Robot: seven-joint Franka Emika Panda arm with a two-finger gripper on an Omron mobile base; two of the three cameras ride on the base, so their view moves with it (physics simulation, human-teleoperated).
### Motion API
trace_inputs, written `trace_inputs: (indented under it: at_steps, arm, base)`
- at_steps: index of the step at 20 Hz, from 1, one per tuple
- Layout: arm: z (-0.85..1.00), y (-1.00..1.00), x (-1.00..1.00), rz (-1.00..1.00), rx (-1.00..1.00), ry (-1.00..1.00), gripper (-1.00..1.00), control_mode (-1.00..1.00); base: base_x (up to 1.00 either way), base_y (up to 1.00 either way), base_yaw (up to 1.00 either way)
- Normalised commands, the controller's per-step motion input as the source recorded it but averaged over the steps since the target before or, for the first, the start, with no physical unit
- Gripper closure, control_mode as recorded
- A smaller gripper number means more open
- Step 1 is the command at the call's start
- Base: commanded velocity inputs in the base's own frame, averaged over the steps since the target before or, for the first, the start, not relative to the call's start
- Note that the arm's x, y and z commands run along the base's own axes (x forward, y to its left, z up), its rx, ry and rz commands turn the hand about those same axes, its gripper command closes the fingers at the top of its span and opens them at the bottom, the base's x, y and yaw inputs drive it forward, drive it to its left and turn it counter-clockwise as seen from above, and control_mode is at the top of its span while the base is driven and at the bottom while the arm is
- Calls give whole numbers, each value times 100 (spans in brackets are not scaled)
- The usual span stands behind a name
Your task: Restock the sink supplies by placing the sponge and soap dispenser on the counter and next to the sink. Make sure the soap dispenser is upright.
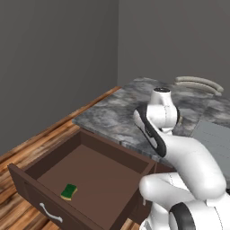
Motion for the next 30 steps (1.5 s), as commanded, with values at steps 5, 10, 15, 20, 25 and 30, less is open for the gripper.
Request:
trace_inputs:
  at_steps: [5,10,15,20,25,30]
  arm:
    - [-81,100,-1,9,-4,24,-100,-100]
    - [-66,100,-6,9,0,21,-100,-100]
    - [-55,100,0,9,0,23,-100,-100]
    - [-28,86,0,13,0,8,-100,-100]
    - [-20,87,0,12,0,0,-100,-100]
    - [-13,66,0,9,0,-17,-100,-100]
  base:
    - [0,0,0]
    - [0,0,0]
    - [0,0,0]
    - [0,0,0]
    - [0,0,0]
    - [0,0,0]
